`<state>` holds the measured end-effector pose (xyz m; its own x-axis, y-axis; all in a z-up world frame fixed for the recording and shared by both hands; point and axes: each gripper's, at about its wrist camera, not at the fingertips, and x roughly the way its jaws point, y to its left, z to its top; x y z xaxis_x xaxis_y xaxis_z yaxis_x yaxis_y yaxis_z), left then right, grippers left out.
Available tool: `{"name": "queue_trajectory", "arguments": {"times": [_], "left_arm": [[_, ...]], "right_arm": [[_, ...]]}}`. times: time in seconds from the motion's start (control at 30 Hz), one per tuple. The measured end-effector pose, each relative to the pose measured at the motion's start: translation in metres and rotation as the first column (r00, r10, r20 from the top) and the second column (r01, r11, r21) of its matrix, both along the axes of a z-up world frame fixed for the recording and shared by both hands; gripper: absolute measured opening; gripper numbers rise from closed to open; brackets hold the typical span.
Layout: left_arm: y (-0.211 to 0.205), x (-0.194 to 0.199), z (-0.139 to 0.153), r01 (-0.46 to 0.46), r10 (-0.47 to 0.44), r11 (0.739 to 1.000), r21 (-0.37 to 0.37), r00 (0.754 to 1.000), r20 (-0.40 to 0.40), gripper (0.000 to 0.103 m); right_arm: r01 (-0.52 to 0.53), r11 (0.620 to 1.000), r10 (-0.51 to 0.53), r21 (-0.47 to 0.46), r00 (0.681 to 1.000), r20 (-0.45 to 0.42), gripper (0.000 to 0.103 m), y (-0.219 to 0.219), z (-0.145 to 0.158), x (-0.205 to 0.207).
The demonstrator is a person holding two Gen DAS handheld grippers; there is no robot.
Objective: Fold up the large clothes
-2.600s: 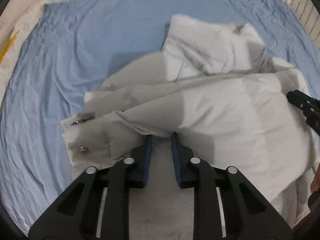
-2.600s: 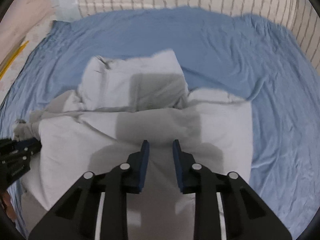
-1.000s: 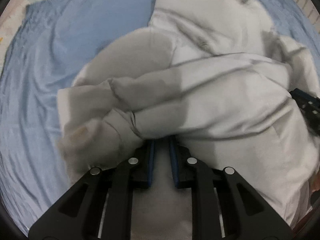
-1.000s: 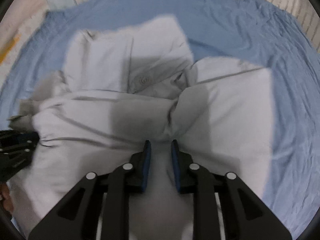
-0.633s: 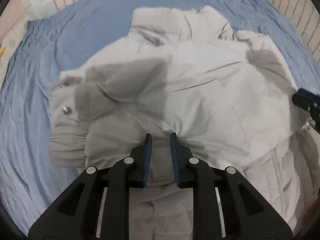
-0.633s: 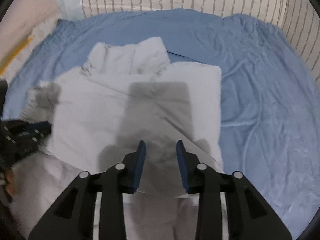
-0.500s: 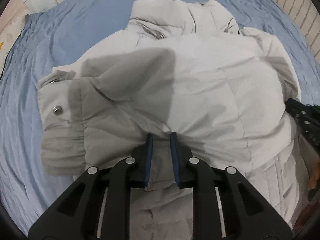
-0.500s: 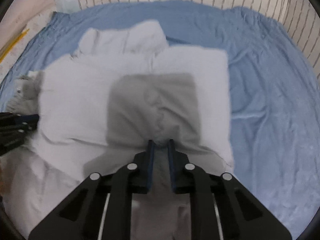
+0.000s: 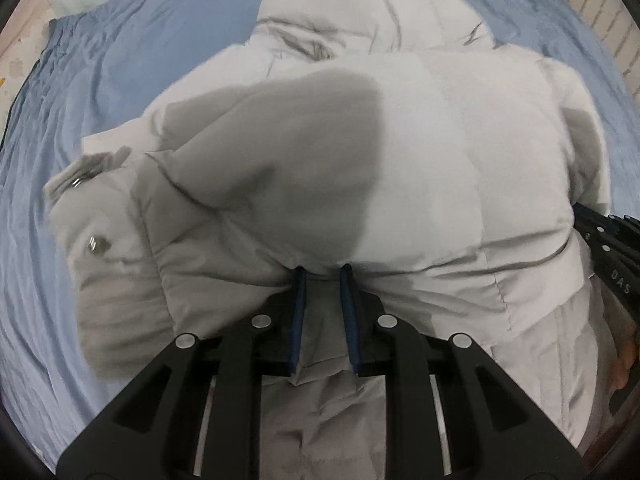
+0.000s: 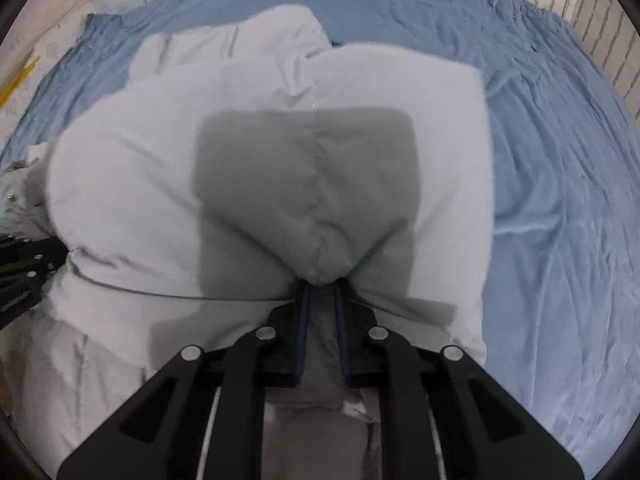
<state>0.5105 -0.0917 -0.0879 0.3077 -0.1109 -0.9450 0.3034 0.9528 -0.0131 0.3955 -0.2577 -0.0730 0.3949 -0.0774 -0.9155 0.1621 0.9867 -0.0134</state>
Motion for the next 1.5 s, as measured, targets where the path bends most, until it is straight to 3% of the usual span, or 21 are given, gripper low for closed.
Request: {"name": "queue_trajectory", "arguments": {"times": [0.1, 0.13, 0.17, 0.2, 0.23, 0.33, 0.4, 0.47, 0.53, 0.6, 0.67, 0.73, 0.97, 1.07, 1.17, 1.3, 1.43, 1.5], "left_arm": [[0.018, -0.024, 0.02, -0.013, 0.018, 0.995, -0.094, 0.999, 0.049, 0.027], [0.03, -0.041, 0.031, -0.005, 0.016, 0.991, -0.134, 0.997, 0.081, 0.04], [0.038, -0.053, 0.037, -0.004, 0.019, 0.989, -0.147, 0.994, 0.103, 0.048], [0.043, -0.064, 0.041, -0.009, 0.027, 0.99, -0.14, 0.992, 0.127, 0.065], [0.052, -0.082, 0.044, -0.018, 0.035, 0.994, -0.104, 0.985, 0.167, 0.072], [0.076, -0.125, 0.047, -0.033, 0.041, 0.999, -0.04, 0.976, 0.212, 0.072], [0.096, -0.15, 0.05, -0.05, 0.063, 0.996, -0.071, 0.978, 0.198, 0.071], [0.121, -0.193, 0.055, -0.077, 0.096, 0.991, -0.106, 0.977, 0.191, 0.063], [0.14, -0.229, 0.054, -0.093, 0.109, 0.99, -0.103, 0.98, 0.167, 0.038], [0.159, -0.264, 0.045, -0.124, 0.138, 0.986, -0.114, 0.982, 0.127, 0.025], [0.169, -0.288, 0.035, -0.143, 0.154, 0.981, -0.132, 0.985, 0.078, 0.019], [0.174, -0.303, 0.017, -0.148, 0.153, 0.985, -0.085, 0.987, 0.049, 0.014], [0.172, -0.3, -0.02, -0.141, 0.141, 0.99, -0.006, 0.99, -0.003, 0.01], [0.17, -0.299, -0.021, -0.133, 0.133, 0.991, 0.017, 0.991, -0.012, 0.007], [0.172, -0.306, -0.008, -0.136, 0.136, 0.991, -0.01, 0.991, 0.006, 0.004], [0.189, -0.349, 0.021, -0.122, 0.132, 0.986, -0.117, 0.987, 0.088, 0.007], [0.2, -0.392, 0.033, -0.099, 0.125, 0.981, -0.17, 0.98, 0.153, 0.008], [0.196, -0.406, 0.033, -0.078, 0.105, 0.984, -0.158, 0.98, 0.168, 0.008]], "right_arm": [[-0.011, 1.0, 0.009, 0.016, 0.993, 0.118, 0.021, -0.004, 0.034, -0.046], [-0.004, 1.0, 0.004, 0.0, 0.988, 0.154, 0.026, -0.006, 0.045, -0.066], [0.002, 1.0, 0.001, -0.019, 0.985, 0.171, 0.037, -0.007, 0.05, -0.08], [0.006, 0.999, 0.003, -0.05, 0.982, 0.189, 0.041, -0.009, 0.055, -0.1], [0.007, 0.997, 0.008, -0.074, 0.981, 0.193, 0.041, -0.012, 0.057, -0.114], [0.002, 0.986, 0.031, -0.164, 0.98, 0.196, 0.041, -0.017, 0.057, -0.157], [0.002, 0.983, 0.035, -0.186, 0.98, 0.198, 0.041, -0.018, 0.059, -0.192], [0.0, 0.983, 0.033, -0.182, 0.983, 0.183, 0.04, -0.019, 0.061, -0.227], [0.013, 0.979, 0.019, -0.204, 0.988, 0.151, 0.033, -0.025, 0.058, -0.249], [0.042, 0.985, -0.023, -0.167, 0.993, 0.116, 0.017, -0.032, 0.051, -0.271], [0.063, 0.988, -0.052, -0.141, 0.995, 0.079, 0.015, -0.039, 0.036, -0.286], [0.078, 0.99, -0.072, -0.116, 0.996, 0.057, 0.011, -0.045, 0.022, -0.288], [0.106, 0.99, -0.106, -0.09, 0.994, 0.004, 0.008, -0.048, -0.011, -0.273], [0.144, 0.989, -0.144, -0.042, 0.989, -0.008, 0.007, -0.056, -0.008, -0.272], [0.114, 0.991, -0.111, -0.063, 0.993, 0.045, 0.011, -0.049, 0.012, -0.287], [0.082, 0.995, -0.073, -0.049, 0.982, 0.173, 0.012, -0.033, 0.038, -0.332], [0.067, 0.995, -0.046, -0.075, 0.967, 0.249, 0.012, -0.019, 0.046, -0.369], [0.072, 0.994, -0.047, -0.085, 0.964, 0.263, 0.012, -0.016, 0.044, -0.382]]}}
